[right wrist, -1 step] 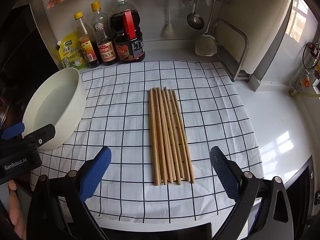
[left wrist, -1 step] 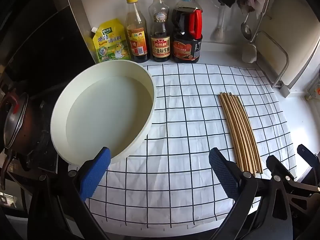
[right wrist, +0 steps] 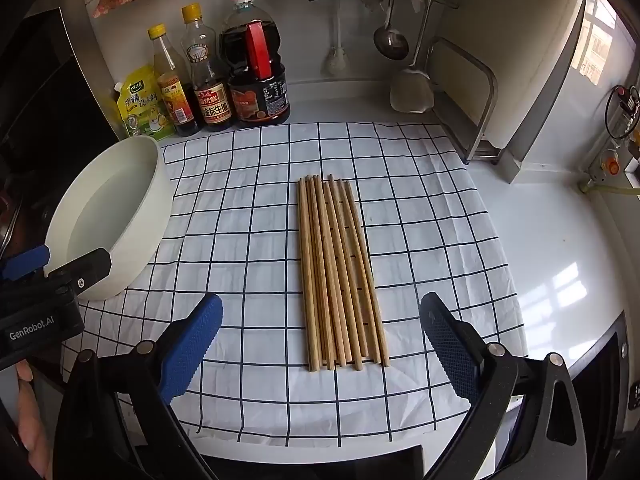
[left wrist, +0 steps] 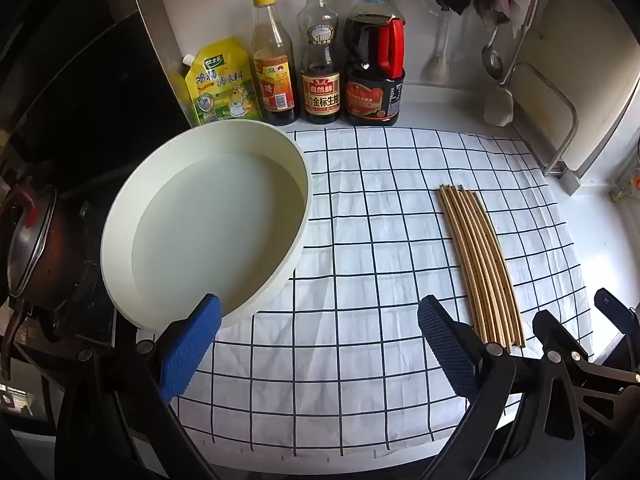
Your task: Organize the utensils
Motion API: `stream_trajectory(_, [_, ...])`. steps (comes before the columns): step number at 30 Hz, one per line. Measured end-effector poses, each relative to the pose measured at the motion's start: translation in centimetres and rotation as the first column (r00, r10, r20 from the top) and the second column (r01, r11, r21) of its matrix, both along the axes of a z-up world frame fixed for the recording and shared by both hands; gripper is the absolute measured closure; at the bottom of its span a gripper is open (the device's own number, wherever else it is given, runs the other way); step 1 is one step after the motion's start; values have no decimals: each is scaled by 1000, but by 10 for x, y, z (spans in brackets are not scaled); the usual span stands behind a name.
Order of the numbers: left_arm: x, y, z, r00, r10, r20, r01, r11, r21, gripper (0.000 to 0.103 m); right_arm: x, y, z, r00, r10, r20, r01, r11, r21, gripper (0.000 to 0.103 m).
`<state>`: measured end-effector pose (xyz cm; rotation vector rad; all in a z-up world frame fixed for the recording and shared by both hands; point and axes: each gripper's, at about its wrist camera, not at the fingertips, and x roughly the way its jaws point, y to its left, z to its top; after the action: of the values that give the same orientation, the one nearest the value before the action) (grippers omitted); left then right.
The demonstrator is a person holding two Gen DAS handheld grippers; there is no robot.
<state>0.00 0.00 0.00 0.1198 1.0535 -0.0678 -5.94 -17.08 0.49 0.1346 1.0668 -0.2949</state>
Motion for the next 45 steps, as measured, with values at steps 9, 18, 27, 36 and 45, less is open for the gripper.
stream_trajectory(9, [0, -1, 0, 1000, -1, 0, 1, 1000, 2, 6, 1, -1, 1, 1000, -1, 4, 1, 1000, 1, 9])
stream_trajectory(18, [0, -5, 1, 1000, -2, 2, 2, 1000, 5, 6, 1, -2, 2, 1000, -1, 7, 1, 1000, 3, 9])
stream_trajectory(27, [0, -3, 0, 1000, -1, 2, 1, 1000, 5, 6, 3, -3, 2, 1000, -1, 8, 1, 1000, 4, 9])
stream_trajectory(36, [2, -2, -1, 1000, -2, 0, 2, 1000, 4, 6, 5, -3, 1, 1000, -1, 8, 1, 1000, 5, 9])
stream_trajectory(45, [3, -2, -1, 1000, -4, 0, 4, 1000, 4, 6, 4, -4, 0, 1000, -2, 8, 2, 1000, 5, 9])
